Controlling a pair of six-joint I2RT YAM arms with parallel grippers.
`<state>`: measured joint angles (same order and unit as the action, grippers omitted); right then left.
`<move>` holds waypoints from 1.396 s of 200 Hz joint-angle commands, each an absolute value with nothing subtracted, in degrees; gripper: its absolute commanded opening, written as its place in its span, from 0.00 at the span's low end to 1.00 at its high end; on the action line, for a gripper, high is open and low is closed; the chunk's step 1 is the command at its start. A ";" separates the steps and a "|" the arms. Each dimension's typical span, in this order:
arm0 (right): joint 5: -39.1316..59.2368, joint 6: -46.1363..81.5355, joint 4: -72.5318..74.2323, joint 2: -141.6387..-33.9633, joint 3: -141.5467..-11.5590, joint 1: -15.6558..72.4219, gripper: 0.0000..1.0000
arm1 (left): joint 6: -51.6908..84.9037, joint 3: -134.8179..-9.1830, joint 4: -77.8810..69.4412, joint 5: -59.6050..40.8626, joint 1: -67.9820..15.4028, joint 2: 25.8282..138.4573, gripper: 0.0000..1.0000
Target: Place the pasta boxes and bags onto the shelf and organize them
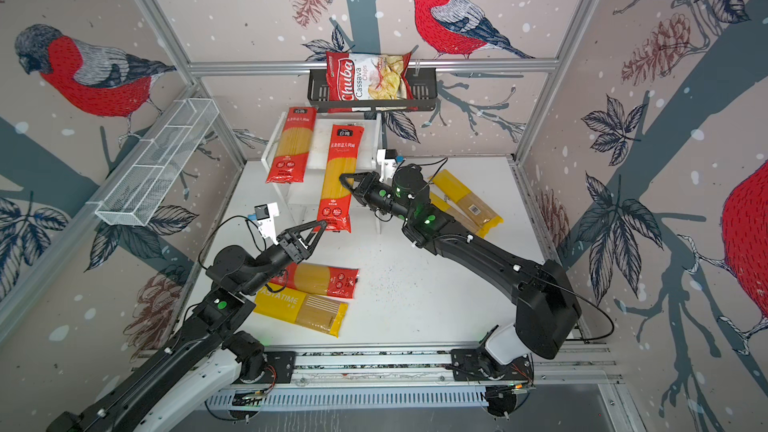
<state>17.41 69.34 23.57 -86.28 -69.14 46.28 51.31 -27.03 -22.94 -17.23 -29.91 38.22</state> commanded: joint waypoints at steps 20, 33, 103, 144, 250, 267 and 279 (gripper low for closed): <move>16.56 70.93 32.96 -87.44 -70.66 47.01 0.00 | 55.45 -26.48 -34.22 -20.57 -30.05 41.41 0.76; 16.78 71.01 32.87 -87.80 -70.89 47.11 0.00 | 55.87 -26.21 -35.76 -20.64 -30.24 42.25 0.73; 18.21 69.98 30.70 -88.53 -70.67 47.37 0.17 | 58.18 -26.55 -41.51 -19.33 -30.85 45.43 0.50; 19.34 67.39 28.49 -87.55 -69.56 47.55 0.33 | 59.41 -26.83 -42.68 -16.42 -30.85 45.56 0.40; 20.95 63.09 27.63 -82.18 -62.41 48.89 0.48 | 55.90 -34.26 -34.49 -11.03 -30.43 47.63 0.31; 21.54 62.81 27.51 -82.19 -62.20 49.55 0.48 | 56.20 -34.63 -35.38 -10.64 -29.98 48.60 0.29; 21.45 62.77 27.51 -82.16 -62.01 49.89 0.47 | 56.34 -34.89 -36.02 -10.51 -29.88 49.24 0.29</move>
